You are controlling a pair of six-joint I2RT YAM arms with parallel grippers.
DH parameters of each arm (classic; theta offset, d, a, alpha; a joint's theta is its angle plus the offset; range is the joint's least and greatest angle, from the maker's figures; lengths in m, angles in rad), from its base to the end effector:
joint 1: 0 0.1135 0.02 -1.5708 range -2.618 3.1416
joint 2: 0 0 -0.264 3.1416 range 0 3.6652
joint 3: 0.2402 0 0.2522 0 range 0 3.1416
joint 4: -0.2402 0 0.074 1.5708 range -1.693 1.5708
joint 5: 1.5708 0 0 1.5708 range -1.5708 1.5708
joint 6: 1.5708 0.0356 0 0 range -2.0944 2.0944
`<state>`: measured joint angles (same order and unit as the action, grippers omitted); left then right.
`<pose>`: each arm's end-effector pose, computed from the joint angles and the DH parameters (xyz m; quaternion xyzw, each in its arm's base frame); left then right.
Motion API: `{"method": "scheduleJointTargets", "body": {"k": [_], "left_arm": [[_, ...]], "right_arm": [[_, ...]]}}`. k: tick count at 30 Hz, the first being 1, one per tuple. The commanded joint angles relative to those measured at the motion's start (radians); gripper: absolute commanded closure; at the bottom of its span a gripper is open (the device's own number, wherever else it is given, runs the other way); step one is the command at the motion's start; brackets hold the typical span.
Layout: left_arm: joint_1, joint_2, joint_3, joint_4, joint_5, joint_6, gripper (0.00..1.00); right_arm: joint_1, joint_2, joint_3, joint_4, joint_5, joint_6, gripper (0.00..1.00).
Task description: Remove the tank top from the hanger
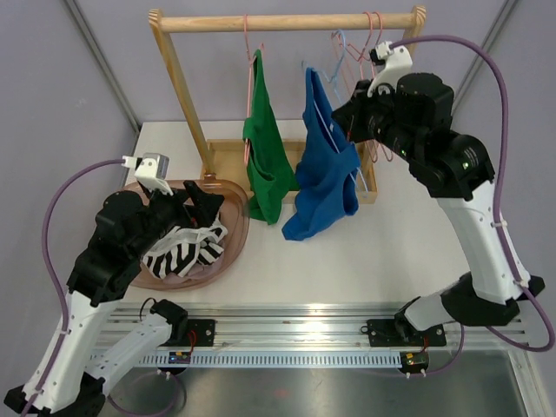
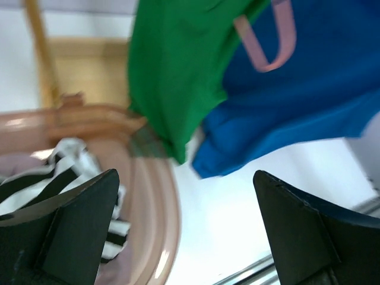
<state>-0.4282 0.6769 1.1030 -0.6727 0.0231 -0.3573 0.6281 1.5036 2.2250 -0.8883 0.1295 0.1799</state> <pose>0.1077 -0.0501 0.4080 0.0351 0.7879 -0.2437 0.5644 0.2085 0.1457 0.5656 -0.1286 0.7522 0.2079 0.6119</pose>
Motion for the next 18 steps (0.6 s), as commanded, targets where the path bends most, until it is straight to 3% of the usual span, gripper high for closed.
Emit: {"method": "scheduleJointTargets", "body": {"k": [1,7,18], "left_arm": [[-0.087,0.058,0.109,0.123,-0.012,-0.026,0.01],[-0.279,0.179,0.240,0.194,-0.147,0.003,0.01],[-0.607,0.426,0.458,0.258,-0.331,0.223,0.01]], "right_arm": [[-0.001,-0.156,-0.173,0.064,-0.123,0.041,1.00],[0.001,-0.347,-0.335,0.042,-0.281,0.082,1.00],[-0.001,-0.537,-0.410,-0.027,-0.516,0.176,1.00]]}}
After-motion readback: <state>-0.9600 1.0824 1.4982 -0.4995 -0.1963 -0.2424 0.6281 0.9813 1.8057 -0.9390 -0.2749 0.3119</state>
